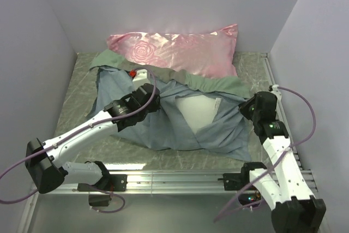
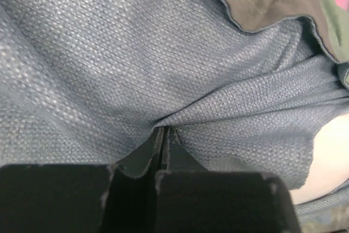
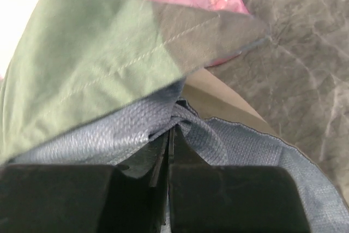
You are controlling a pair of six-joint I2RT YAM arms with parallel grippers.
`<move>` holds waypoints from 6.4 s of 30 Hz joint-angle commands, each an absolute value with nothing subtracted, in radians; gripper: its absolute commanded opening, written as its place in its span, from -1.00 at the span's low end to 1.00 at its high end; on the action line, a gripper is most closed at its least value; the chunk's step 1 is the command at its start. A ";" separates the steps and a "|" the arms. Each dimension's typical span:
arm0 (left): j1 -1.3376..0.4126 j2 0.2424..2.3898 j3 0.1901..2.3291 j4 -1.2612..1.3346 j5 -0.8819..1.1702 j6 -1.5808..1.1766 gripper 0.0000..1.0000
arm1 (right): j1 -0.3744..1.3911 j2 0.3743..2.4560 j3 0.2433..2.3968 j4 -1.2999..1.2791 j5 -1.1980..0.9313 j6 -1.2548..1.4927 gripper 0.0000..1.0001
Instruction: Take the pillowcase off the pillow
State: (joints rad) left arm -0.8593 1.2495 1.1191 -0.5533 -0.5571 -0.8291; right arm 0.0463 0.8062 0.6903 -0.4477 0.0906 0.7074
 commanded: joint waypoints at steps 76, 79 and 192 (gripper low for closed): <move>-1.170 1.489 1.709 -0.727 -0.355 -0.578 0.42 | 0.440 0.655 0.810 -0.311 0.014 0.650 -1.00; -1.167 1.506 1.628 -0.602 -0.292 -0.591 0.49 | 0.445 0.646 0.805 -0.310 0.015 0.649 -1.00; -0.657 1.218 1.491 -0.528 -0.377 -0.713 -0.99 | 0.629 0.469 0.795 -0.831 0.592 0.801 -0.89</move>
